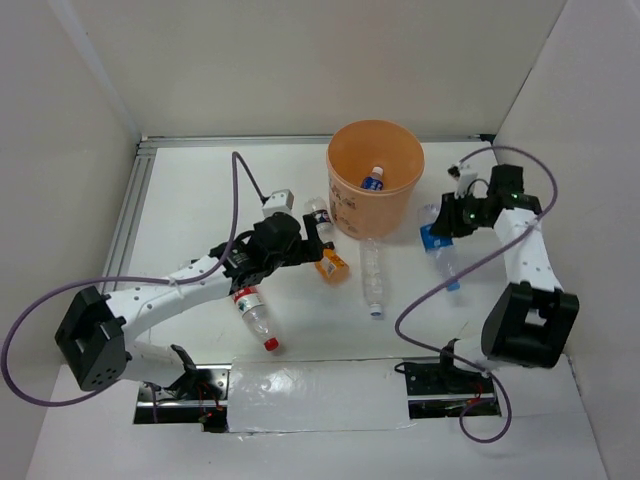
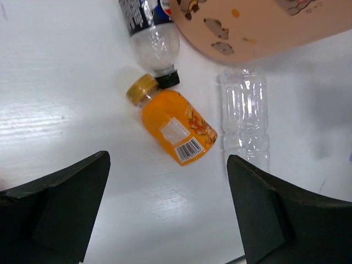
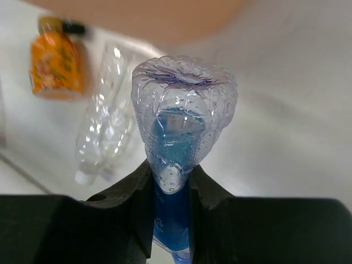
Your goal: Put the plastic bottles in the bin
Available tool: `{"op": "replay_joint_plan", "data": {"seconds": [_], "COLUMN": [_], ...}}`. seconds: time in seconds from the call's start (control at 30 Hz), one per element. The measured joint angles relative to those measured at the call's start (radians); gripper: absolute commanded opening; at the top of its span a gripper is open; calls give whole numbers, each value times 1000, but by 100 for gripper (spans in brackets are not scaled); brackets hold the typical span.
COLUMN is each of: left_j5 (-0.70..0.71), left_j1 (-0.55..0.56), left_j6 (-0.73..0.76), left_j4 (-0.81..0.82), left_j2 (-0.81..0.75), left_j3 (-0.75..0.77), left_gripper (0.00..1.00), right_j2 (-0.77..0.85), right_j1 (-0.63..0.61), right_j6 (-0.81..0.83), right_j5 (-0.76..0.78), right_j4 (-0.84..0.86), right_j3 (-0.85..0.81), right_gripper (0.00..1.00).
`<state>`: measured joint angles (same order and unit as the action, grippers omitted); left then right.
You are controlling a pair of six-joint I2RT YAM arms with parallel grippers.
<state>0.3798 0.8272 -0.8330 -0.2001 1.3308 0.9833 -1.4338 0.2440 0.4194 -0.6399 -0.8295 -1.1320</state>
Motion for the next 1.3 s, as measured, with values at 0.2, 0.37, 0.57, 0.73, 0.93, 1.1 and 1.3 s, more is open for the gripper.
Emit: {"op": "replay_joint_plan", "data": {"seconds": [0.2, 0.37, 0.57, 0.73, 0.93, 1.1, 1.3], "left_j5": [-72, -128, -176, -192, -190, -187, -189], "left_j1": [0, 0, -5, -9, -11, -11, -12], "left_j6": [-143, -205, -245, -248, -248, -250, -264], "left_j4": [-49, -89, -104, -117, -115, -109, -71], "left_j2": [104, 211, 307, 377, 442, 507, 524], "left_j3": [44, 129, 156, 182, 236, 261, 262], "left_gripper": [100, 100, 100, 100, 99, 91, 26], "right_j2": [270, 266, 82, -108, -182, -182, -23], "right_j1": [12, 12, -92, -266, -357, -341, -280], "right_j6": [30, -35, -151, -167, -167, -177, -196], "right_j5": [-22, -79, -196, -275, -294, -293, -313], "right_j4": [182, 463, 763, 829, 811, 760, 639], "right_j3": [-127, -275, -402, -534, -534, -518, -396], "right_gripper": [12, 14, 15, 18, 100, 100, 100]}}
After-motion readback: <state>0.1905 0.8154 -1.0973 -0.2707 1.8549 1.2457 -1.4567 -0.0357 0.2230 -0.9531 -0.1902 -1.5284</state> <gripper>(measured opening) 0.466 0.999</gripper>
